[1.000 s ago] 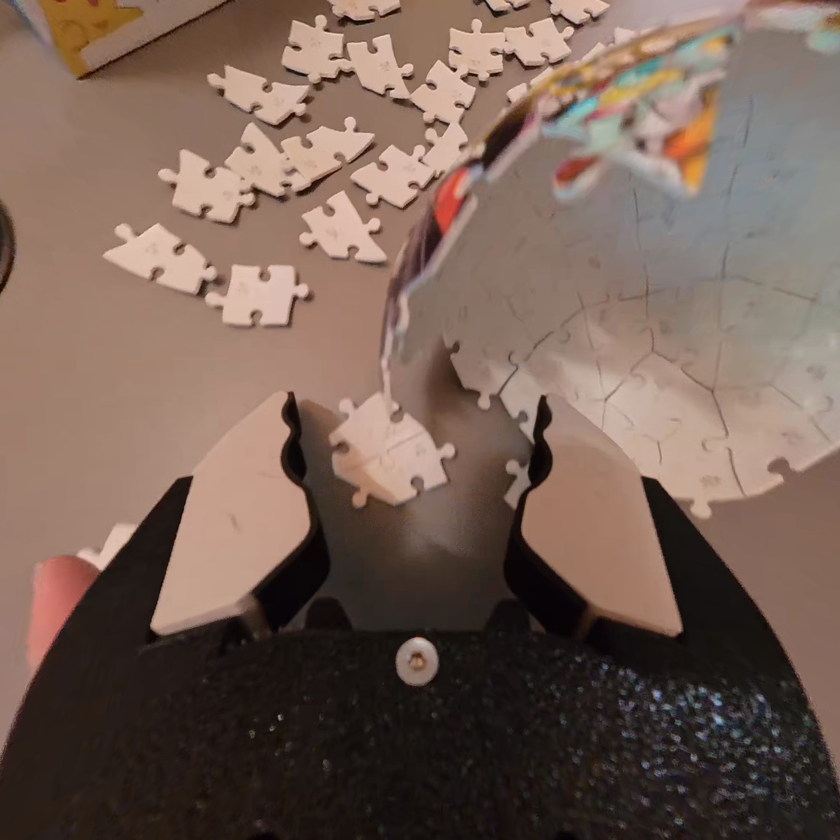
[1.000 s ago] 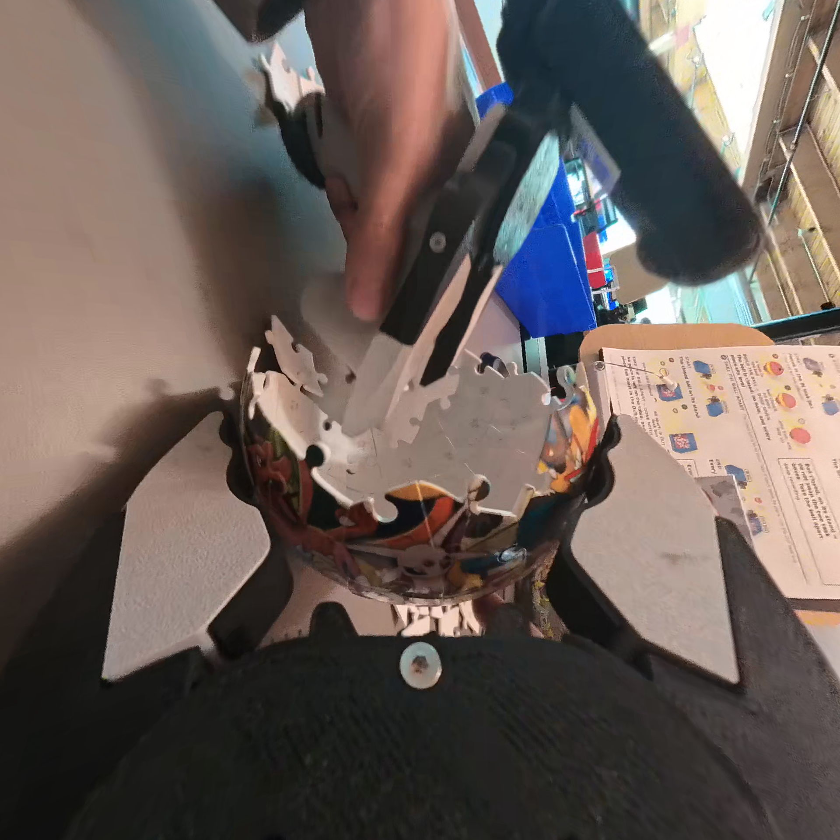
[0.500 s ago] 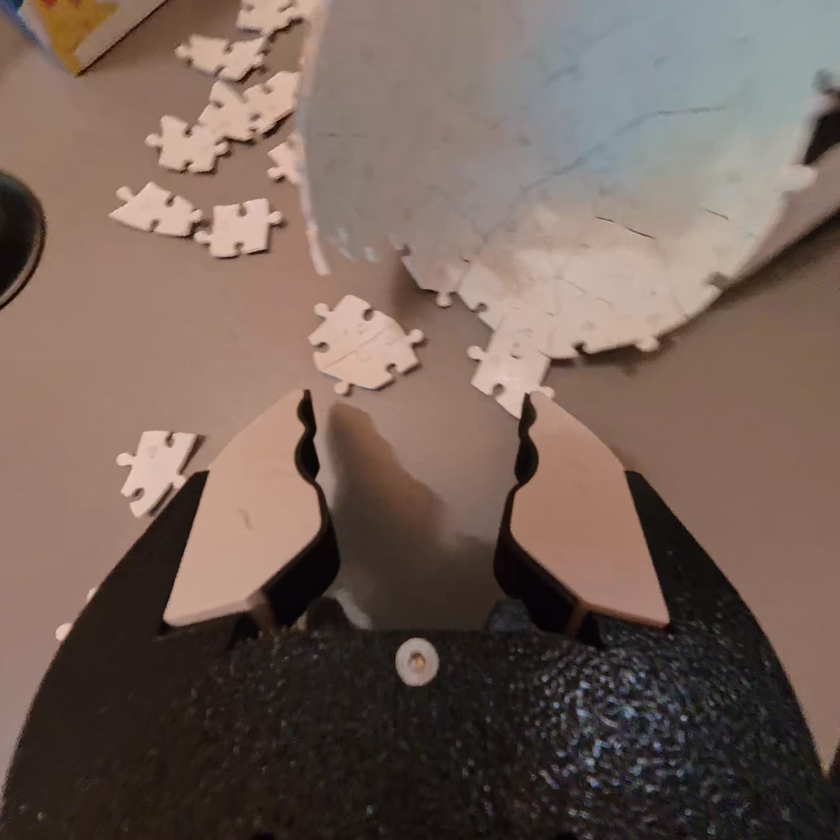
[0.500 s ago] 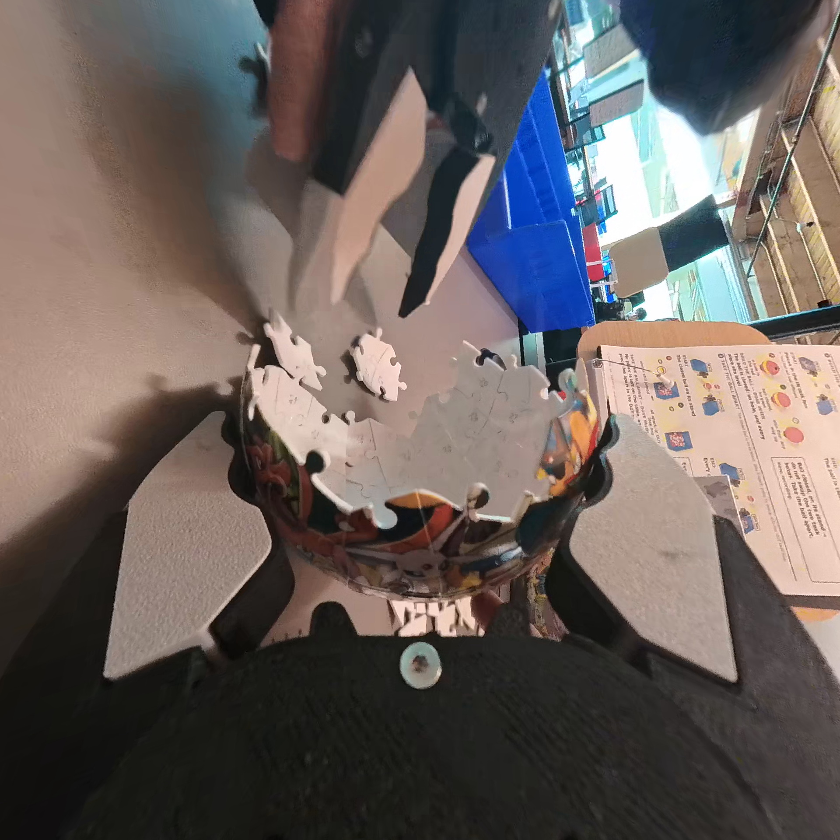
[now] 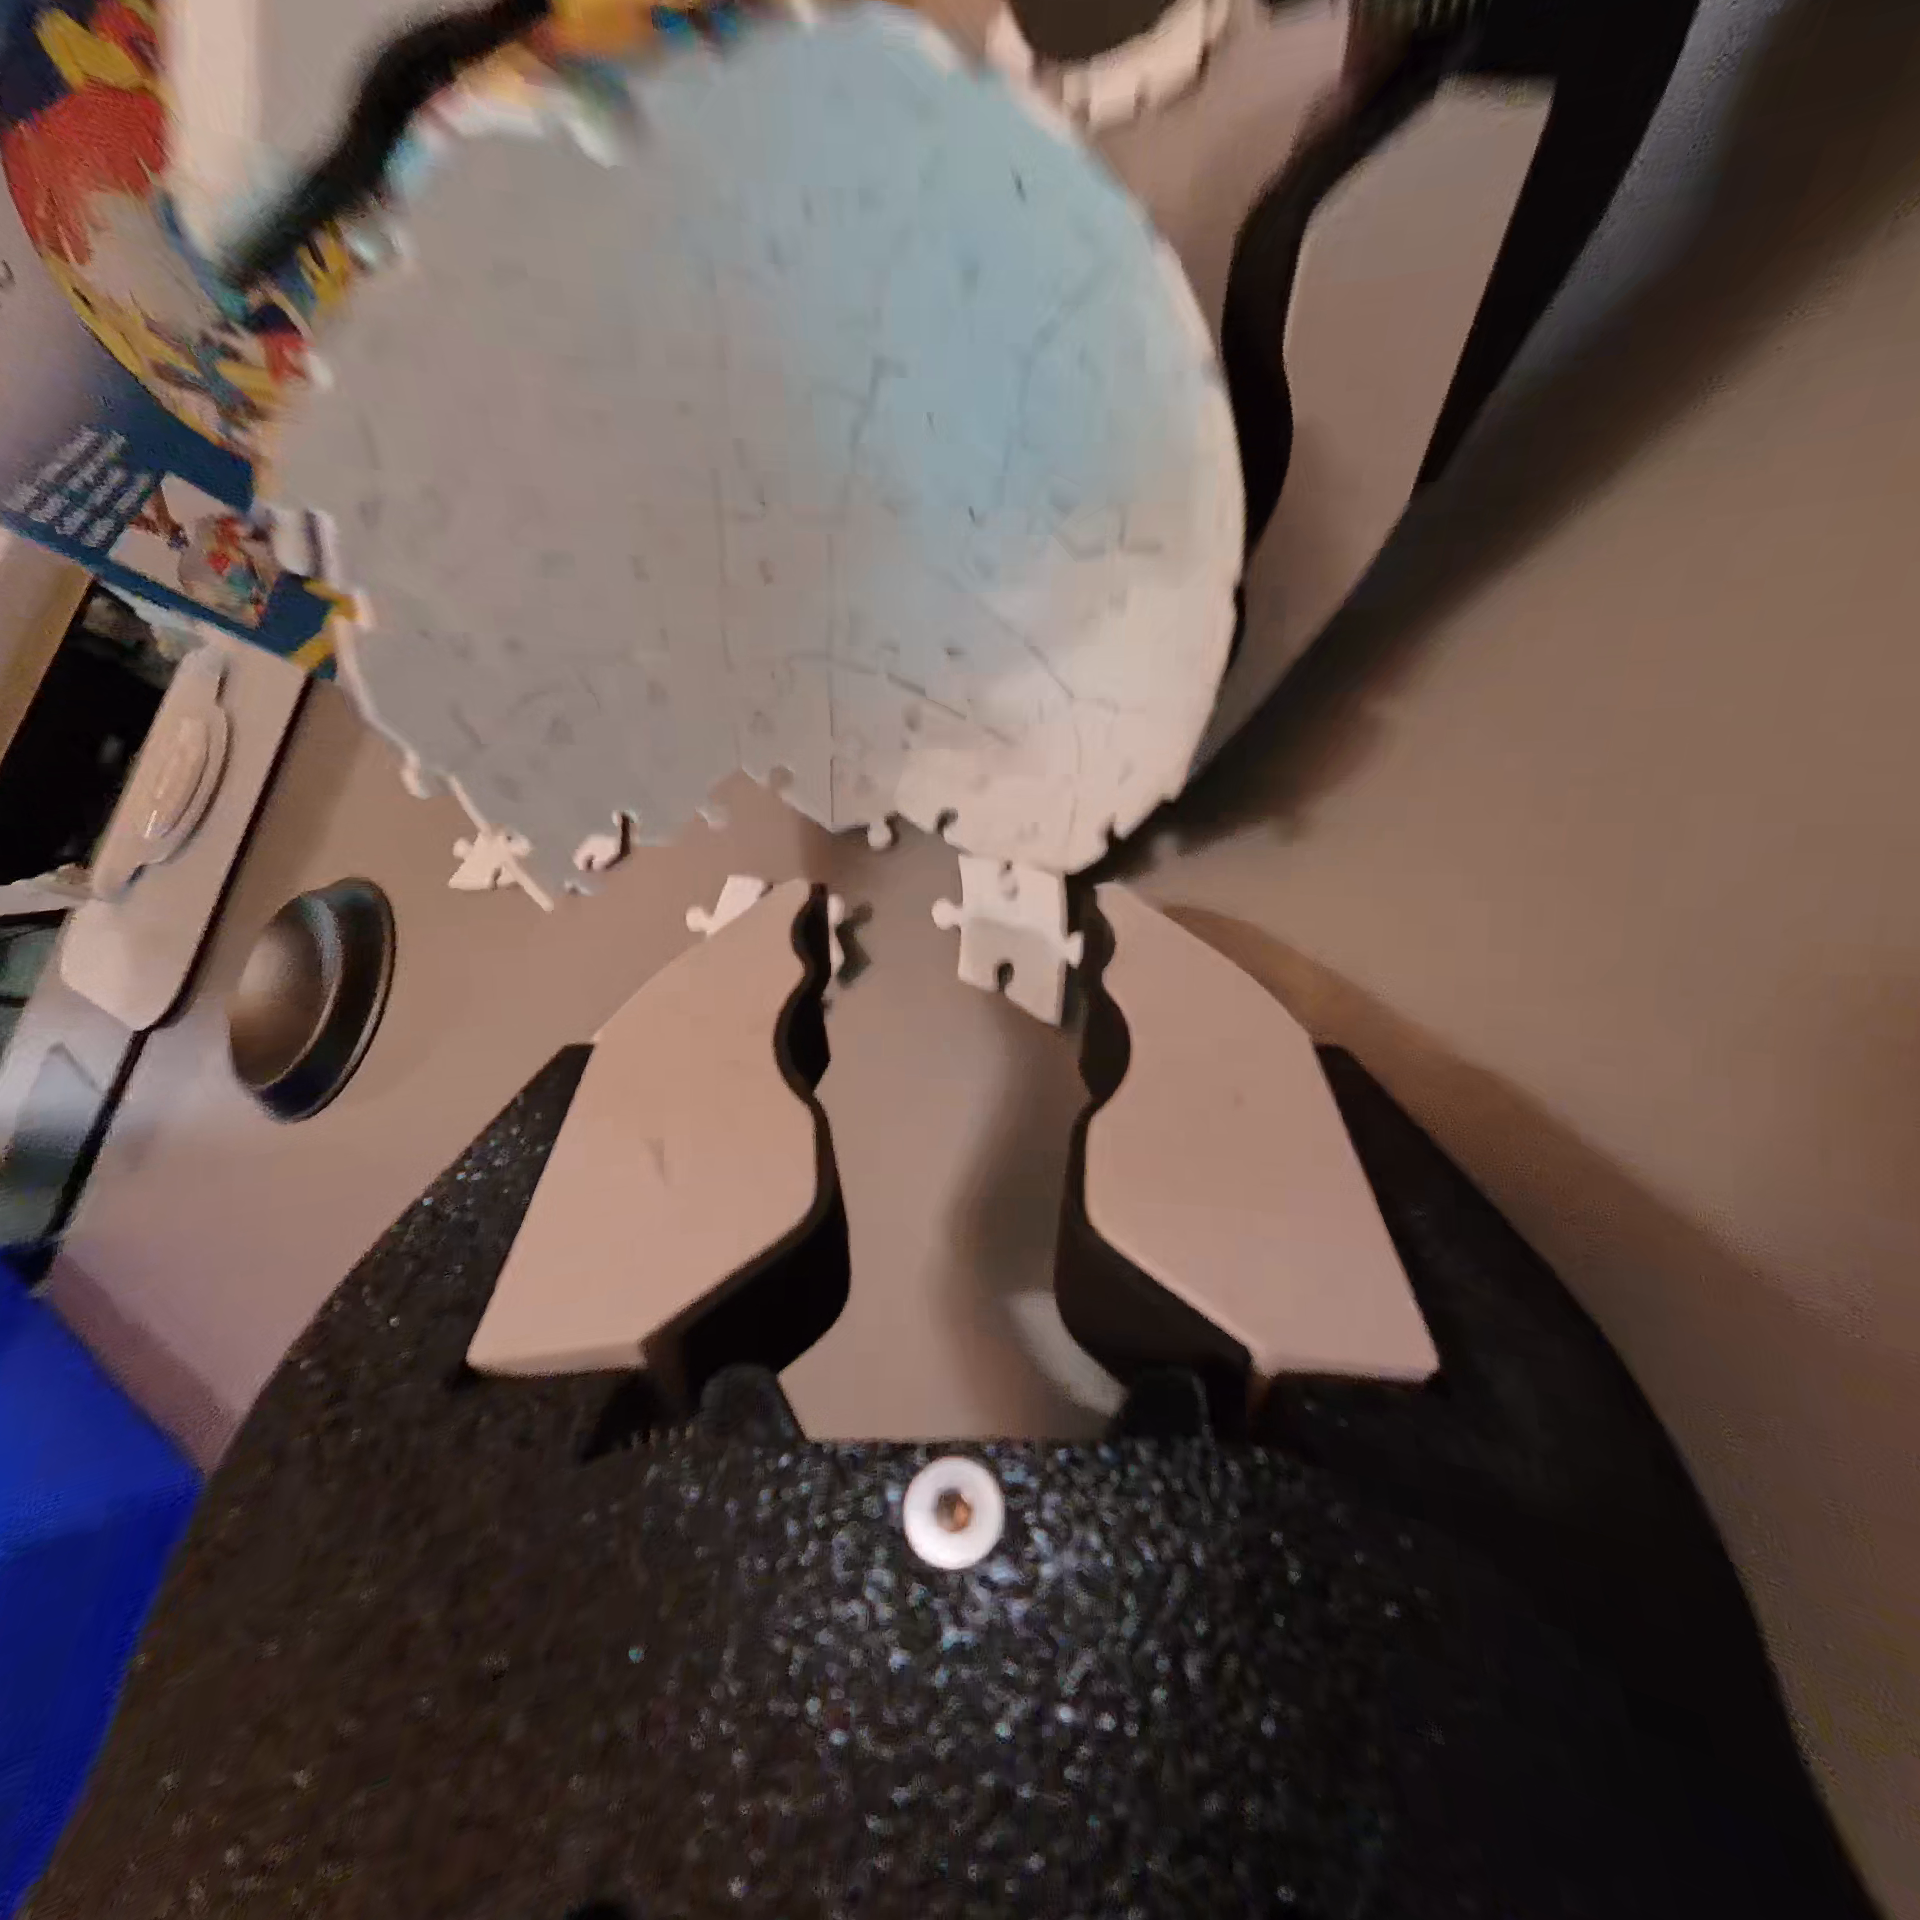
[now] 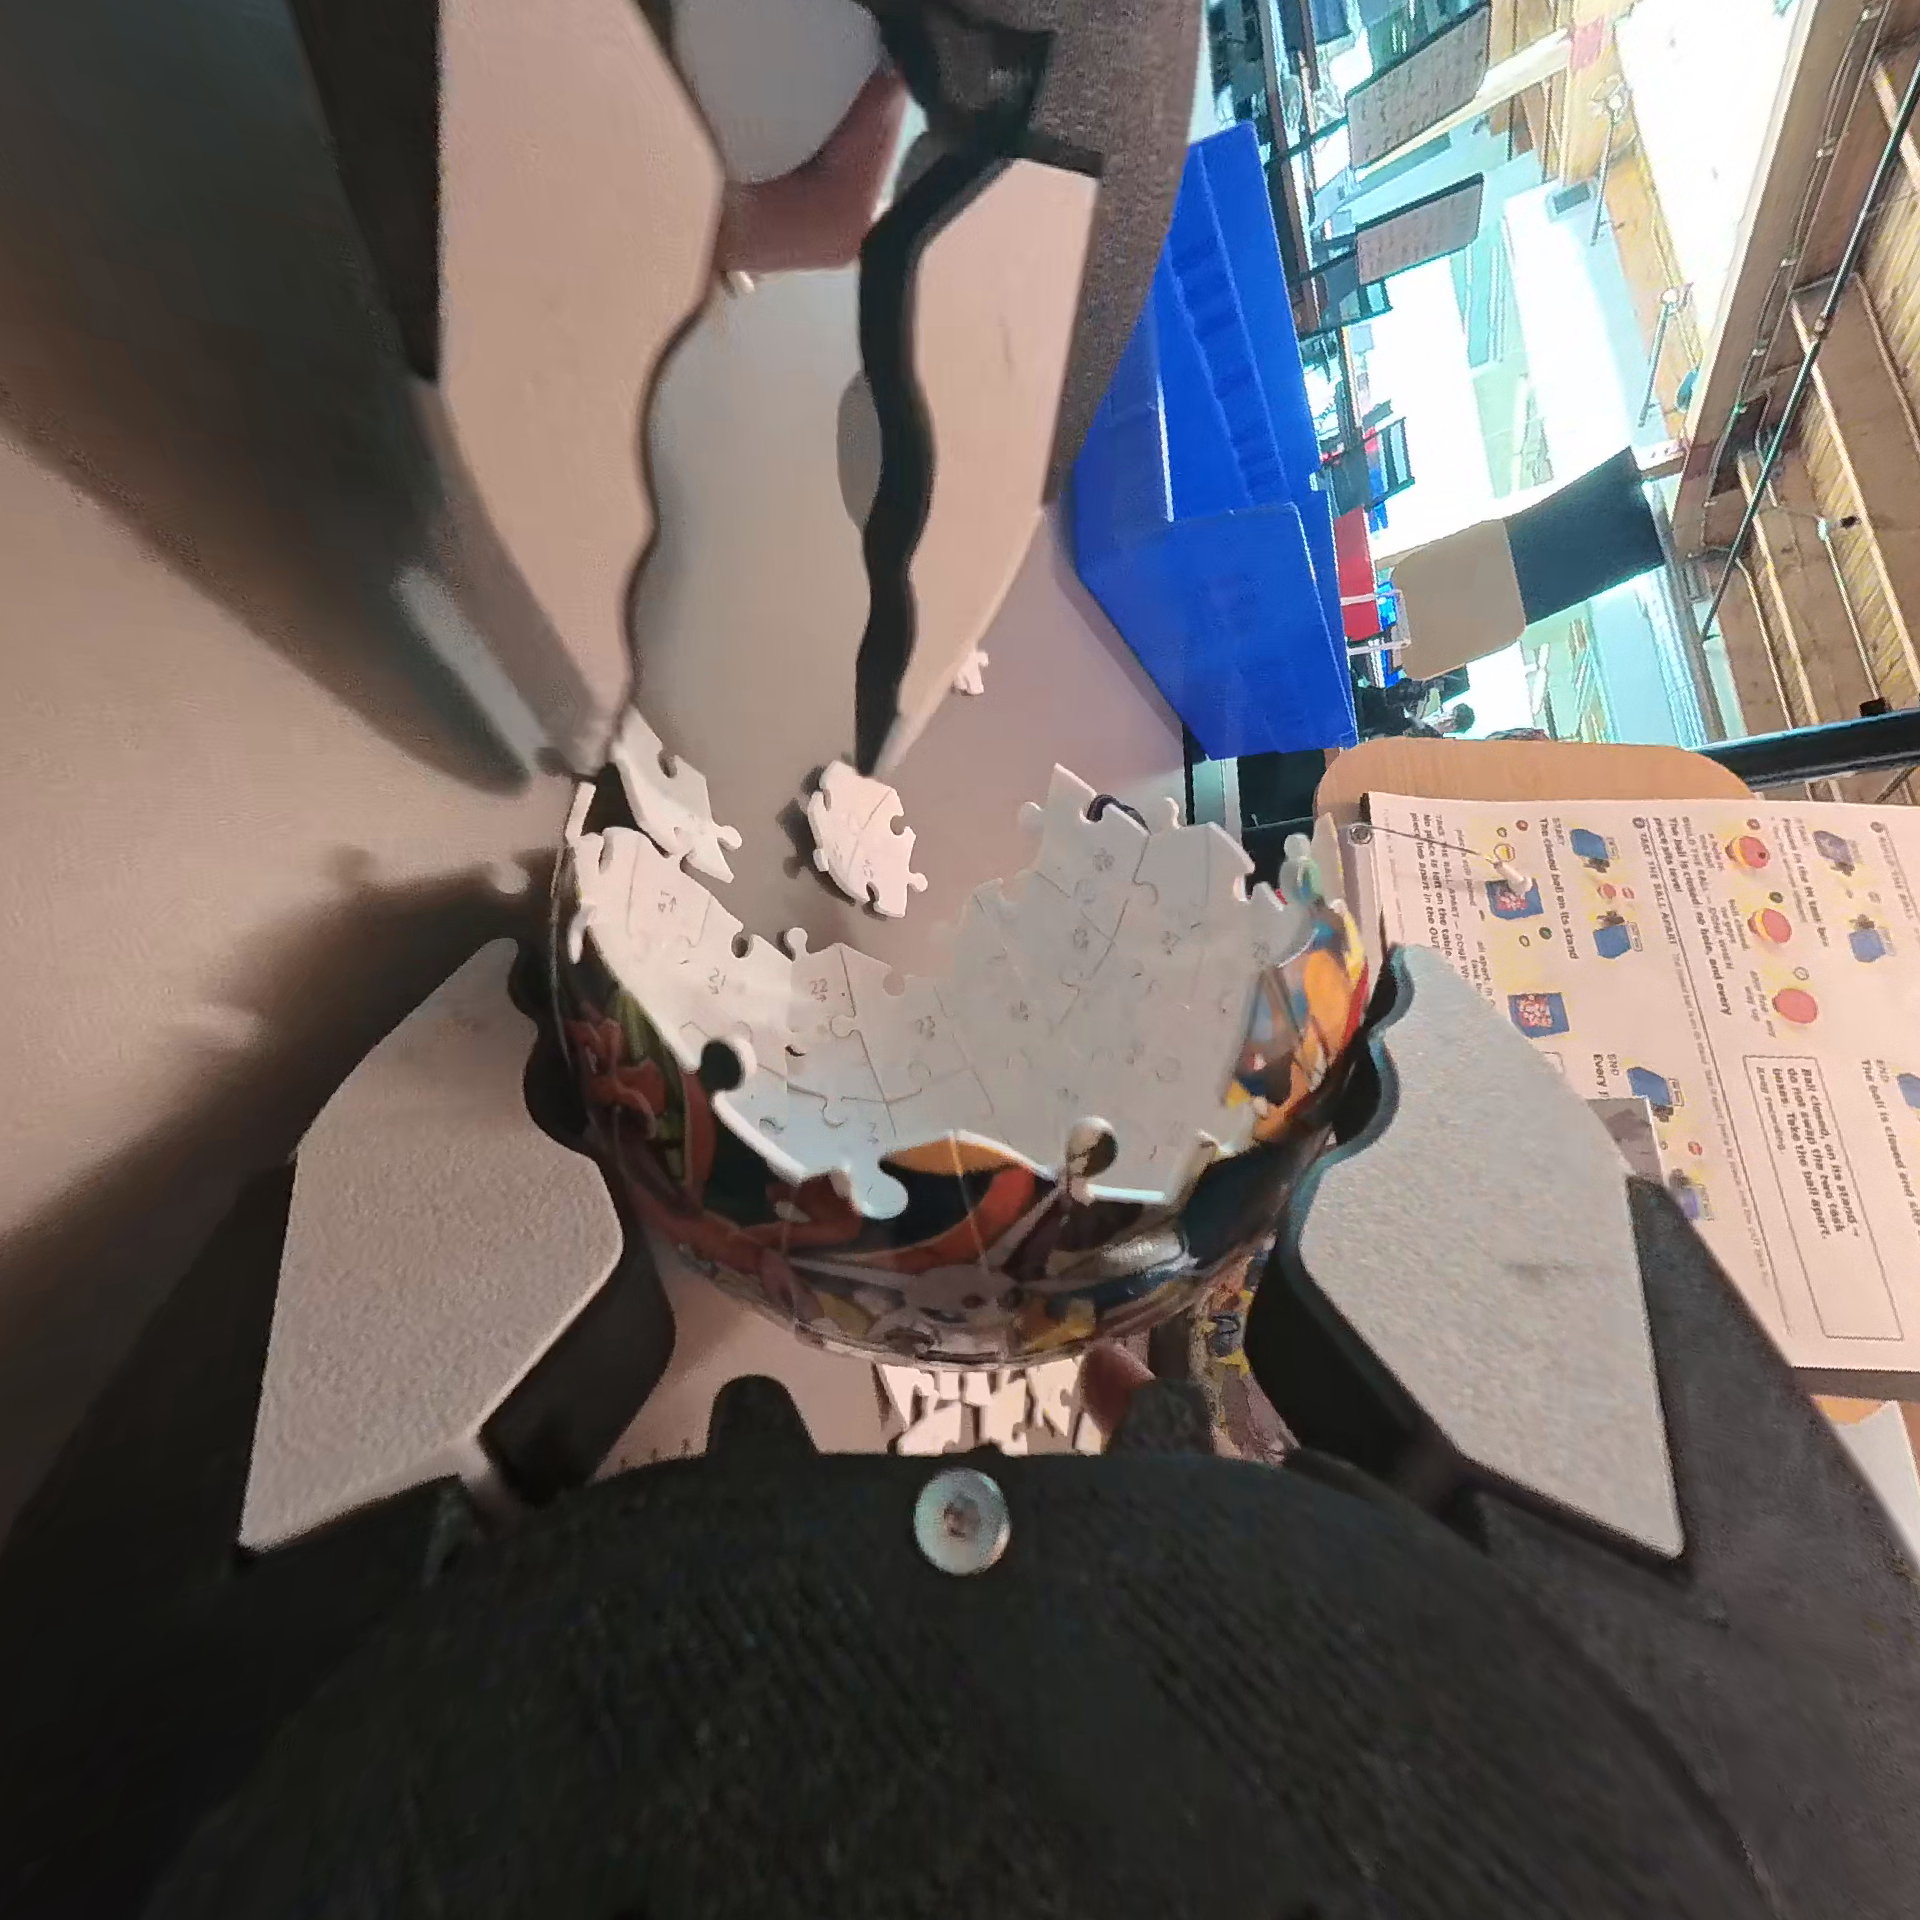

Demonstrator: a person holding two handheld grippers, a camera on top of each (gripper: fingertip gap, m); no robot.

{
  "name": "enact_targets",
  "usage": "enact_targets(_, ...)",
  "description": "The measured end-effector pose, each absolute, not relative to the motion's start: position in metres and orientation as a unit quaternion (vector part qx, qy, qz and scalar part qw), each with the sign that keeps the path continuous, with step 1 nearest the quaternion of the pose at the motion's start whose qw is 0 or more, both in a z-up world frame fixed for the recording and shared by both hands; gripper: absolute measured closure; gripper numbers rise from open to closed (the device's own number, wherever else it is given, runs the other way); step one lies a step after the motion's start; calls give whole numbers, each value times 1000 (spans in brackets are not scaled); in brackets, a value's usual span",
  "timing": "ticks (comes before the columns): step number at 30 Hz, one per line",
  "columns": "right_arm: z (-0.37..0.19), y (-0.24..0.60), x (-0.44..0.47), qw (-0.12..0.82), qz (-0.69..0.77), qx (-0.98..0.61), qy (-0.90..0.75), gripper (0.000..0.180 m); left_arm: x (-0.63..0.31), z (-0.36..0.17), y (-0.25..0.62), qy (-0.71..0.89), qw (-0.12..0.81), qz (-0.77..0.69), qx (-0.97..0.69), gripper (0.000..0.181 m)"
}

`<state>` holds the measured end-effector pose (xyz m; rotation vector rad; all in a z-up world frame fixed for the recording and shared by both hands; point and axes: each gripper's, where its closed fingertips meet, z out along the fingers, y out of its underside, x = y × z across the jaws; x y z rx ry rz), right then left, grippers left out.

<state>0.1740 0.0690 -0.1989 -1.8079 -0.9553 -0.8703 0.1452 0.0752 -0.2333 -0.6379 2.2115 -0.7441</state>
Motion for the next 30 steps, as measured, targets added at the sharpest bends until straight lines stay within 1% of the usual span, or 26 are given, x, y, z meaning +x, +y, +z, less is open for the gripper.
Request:
enact_targets(1, -199, 69, 173, 441, -353, -728, -387, 39, 147, -227, 72, 843, 344, -323, -257, 139)
enact_targets(4, -199, 69, 172, 434, -359, -727, -393, 39, 159, -216, 84, 791, 314, -393, -348, 137)
enact_targets(7, -199, 70, 172, 428, -361, -727, -397, 39, 172, -226, 104, 770, 302, -378, -415, 128)
enact_targets(10, -199, 71, 172, 425, -363, -728, -397, 40, 175, -238, 105, 788, 281, -347, -424, 119)
enact_targets(13, -199, 71, 172, 424, -362, -730, -395, 39, 177, -246, 102, 806, 273, -322, -416, 117)
enact_targets(14, -199, 71, 172, 425, -362, -730, -394, 39, 177, -247, 100, 808, 271, -319, -413, 119)
enact_targets(17, -199, 71, 172, 427, -362, -729, -393, 39, 178, -245, 100, 805, 275, -323, -416, 114)
enact_targets(21, -198, 71, 170, 423, -370, -724, -399, 40, 189, -230, 117, 767, 320, -329, -448, 110)
enact_targets(23, -198, 71, 169, 420, -378, -720, -403, 41, 194, -211, 120, 749, 352, -356, -434, 113)
enact_targets(26, -197, 71, 168, 417, -384, -718, -404, 41, 196, -181, 114, 744, 423, -374, -358, 122)
enact_targets(28, -197, 70, 169, 419, -383, -719, -401, 41, 200, -176, 109, 754, 442, -360, -327, 126)
enact_targets(30, -198, 70, 170, 422, -380, -722, -396, 41, 206, -171, 105, 758, 464, -349, -296, 137)
